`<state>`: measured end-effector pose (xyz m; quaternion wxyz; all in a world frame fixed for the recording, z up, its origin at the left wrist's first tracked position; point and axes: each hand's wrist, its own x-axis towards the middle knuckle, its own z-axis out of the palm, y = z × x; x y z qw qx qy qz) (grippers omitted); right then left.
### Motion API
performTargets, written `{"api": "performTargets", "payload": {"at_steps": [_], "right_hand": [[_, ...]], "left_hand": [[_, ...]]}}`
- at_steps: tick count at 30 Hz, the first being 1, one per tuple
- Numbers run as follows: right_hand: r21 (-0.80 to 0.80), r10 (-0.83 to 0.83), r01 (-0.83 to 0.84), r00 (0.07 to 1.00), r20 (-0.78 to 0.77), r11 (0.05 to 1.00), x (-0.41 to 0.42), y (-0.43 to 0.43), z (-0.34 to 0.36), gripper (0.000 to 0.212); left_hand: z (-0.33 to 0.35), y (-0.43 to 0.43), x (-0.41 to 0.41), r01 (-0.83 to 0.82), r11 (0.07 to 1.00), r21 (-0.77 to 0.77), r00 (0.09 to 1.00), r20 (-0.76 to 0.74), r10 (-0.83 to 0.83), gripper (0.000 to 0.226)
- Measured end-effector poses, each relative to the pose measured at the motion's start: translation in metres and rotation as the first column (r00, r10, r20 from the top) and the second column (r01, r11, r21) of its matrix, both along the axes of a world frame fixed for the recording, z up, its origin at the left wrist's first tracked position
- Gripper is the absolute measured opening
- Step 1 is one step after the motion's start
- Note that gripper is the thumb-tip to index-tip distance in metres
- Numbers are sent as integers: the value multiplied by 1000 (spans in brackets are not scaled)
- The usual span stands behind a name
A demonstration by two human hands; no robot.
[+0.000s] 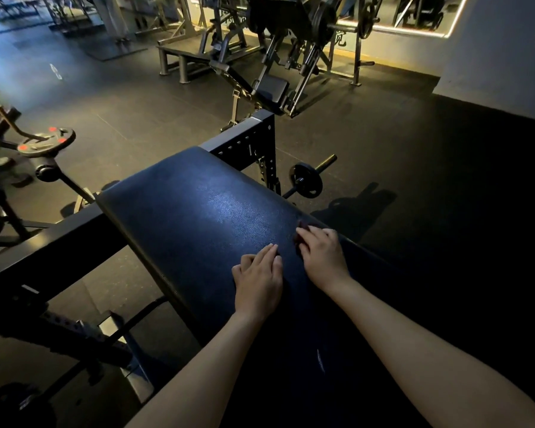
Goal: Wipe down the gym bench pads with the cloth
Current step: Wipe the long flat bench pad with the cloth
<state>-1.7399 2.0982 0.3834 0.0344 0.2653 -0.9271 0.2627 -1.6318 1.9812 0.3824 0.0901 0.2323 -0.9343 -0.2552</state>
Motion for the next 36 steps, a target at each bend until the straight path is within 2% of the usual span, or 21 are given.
{"api": "performTargets", "payload": {"at_steps": [4,6,9,12,15,17,20,23,27,31,36], "right_hand": [[-107,184,-185,983,-15,977,34,-3,-5,35],[-117,249,-244,968,33,963,33,-1,-1,37],[-132,138,-137,990,-5,982,-4,-4,5,33],[-78,-23,29,997,70,997,-33,-7,7,42],[-23,20,-19,999,49,1000,-27,-12,2,37],[-76,93,-93,996,-2,993,-13,-14,-2,29],[-136,170,-169,985,1,976,-17,-12,-3,31],[-84,110,-107,994,21,991,-53,-21,1,34],[-2,43,-43,990,134,999,-73,-40,2,40],[-78,92,-91,996,6,993,-45,-33,-4,33],[-95,142,-143,990,-14,985,-9,-25,-7,29]], "left_hand": [[-1,-6,-7,-74,986,149,992,-87,88,40],[0,-6,-17,-66,988,137,992,-95,79,39],[0,-7,-33,-24,998,51,998,-50,26,41],[-4,-6,-37,11,999,-43,1000,-23,-12,44],[-6,-7,-35,-5,1000,-19,999,-44,4,44],[-6,-10,-39,-36,999,36,998,-44,38,43],[-6,-13,-50,-37,997,66,998,-46,40,43],[-11,-14,-56,21,998,-62,999,-35,-23,43],[-13,-13,-57,31,997,-75,999,-40,-34,44],[-10,-15,-57,36,999,-26,996,-86,-38,51],[-9,-14,-55,41,999,-20,990,-137,-43,65]]}}
